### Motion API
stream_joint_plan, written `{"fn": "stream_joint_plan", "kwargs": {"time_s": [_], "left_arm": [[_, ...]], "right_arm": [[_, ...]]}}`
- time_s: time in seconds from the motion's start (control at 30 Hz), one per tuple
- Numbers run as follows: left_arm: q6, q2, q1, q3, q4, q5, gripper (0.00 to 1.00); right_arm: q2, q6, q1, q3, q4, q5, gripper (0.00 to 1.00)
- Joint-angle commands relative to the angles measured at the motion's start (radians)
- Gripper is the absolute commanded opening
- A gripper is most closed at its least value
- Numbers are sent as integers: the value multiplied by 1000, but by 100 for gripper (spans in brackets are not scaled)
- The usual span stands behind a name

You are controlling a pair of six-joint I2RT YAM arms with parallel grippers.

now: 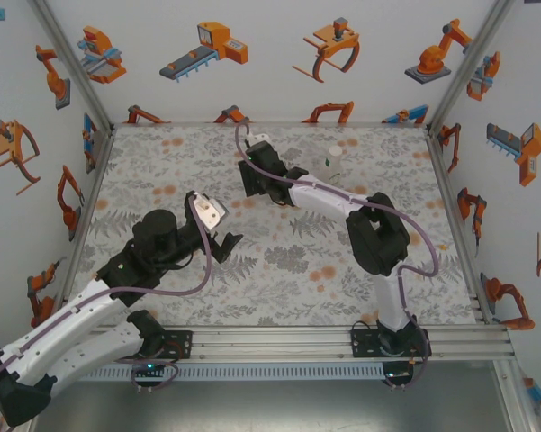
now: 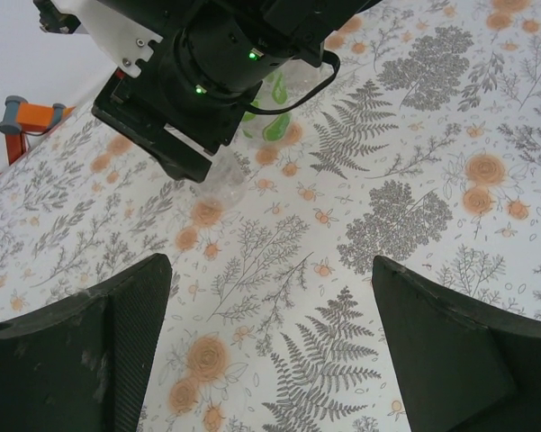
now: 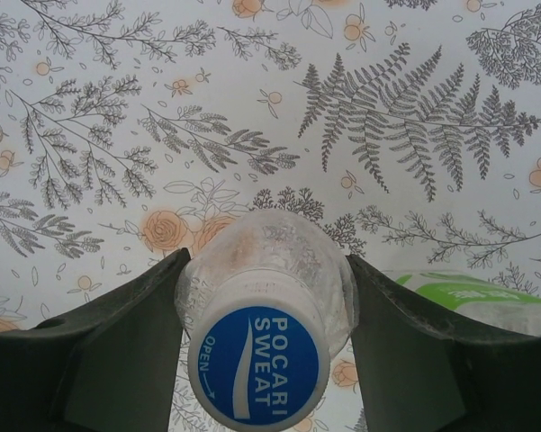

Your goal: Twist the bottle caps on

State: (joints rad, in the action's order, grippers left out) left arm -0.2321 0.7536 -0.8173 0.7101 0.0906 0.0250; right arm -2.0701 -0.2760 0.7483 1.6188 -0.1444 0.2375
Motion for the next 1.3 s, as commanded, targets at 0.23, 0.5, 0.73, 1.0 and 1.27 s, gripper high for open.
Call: {"fn": "stream_joint_plan", "kwargs": {"time_s": [0.23,0.5,0.73,1.0,1.27], "left_arm": [[17,-9,3,-12,0,-14,85],[10,2,14,-17,-14,-82,86],[66,74,108,-3,-29,-205,92],[79,186,204,-17,-103,-324,97],[62,291,352,-77,-235,-383,97]], "right_arm": [[37,18,-4,62,-35,16,80],[151,36,-4,92,-107,-2,81],[333,89,-14,-13,-181,38,86],[605,154,-93,-290,-209,147,99],[820,228,-300,-641,-114,213,99]]}}
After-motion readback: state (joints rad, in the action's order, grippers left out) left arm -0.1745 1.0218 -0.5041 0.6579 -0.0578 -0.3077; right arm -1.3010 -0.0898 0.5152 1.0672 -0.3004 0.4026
